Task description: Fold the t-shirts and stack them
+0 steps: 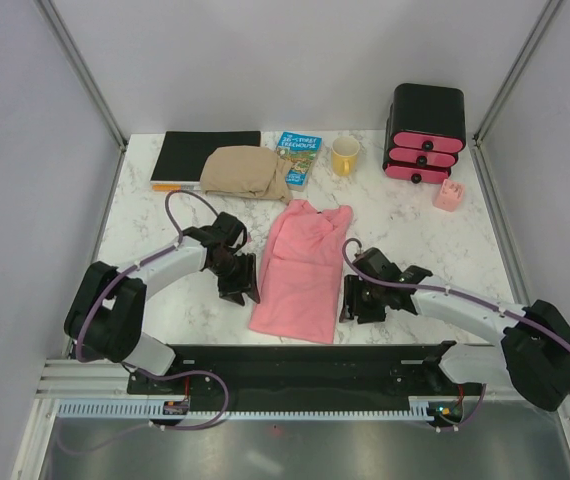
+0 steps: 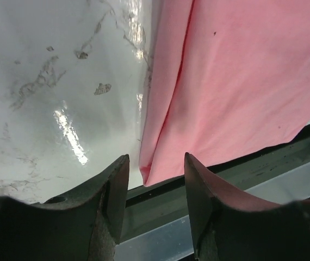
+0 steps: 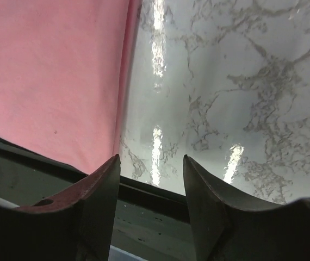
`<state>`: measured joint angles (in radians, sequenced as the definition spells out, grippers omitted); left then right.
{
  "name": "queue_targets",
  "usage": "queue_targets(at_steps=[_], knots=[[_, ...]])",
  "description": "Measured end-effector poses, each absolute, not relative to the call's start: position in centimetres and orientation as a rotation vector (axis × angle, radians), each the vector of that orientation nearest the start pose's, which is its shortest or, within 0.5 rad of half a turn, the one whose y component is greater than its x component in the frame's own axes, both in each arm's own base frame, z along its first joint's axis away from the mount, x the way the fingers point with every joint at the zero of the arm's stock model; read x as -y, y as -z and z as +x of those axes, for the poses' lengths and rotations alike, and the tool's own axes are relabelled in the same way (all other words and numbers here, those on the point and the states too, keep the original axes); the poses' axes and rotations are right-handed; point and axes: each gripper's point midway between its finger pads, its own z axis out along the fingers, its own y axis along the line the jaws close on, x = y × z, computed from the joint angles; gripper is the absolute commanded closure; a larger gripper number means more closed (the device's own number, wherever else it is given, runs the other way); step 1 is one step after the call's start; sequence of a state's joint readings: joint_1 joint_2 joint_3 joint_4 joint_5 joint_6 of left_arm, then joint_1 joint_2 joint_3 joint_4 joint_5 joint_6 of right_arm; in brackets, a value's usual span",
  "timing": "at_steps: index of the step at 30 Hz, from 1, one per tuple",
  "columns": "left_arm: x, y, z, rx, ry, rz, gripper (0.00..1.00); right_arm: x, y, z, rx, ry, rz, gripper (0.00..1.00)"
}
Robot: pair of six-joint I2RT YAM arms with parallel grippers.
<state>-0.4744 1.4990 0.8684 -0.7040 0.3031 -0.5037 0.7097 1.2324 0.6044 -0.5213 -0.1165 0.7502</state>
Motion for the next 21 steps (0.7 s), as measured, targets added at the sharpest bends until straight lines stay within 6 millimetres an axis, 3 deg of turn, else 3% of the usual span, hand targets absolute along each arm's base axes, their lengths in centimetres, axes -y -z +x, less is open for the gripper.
queue_targets(at_steps=[8, 13, 21], knots=[[18.0, -3.0, 16.7, -3.077, 0.661, 0.001, 0.44, -20.8, -3.3, 14.0, -2.801, -0.74, 0.055, 0.41], [18.0, -3.1, 16.0, -3.06, 0.706, 0.008, 0.44, -21.7, -2.6, 13.0, -2.798, -0.856, 0.088, 0.41], [18.0, -2.5, 15.7, -3.073, 0.704, -0.005, 0.44, -24.1, -2.6, 13.0, -2.787, -0.969, 0.038, 0.4]])
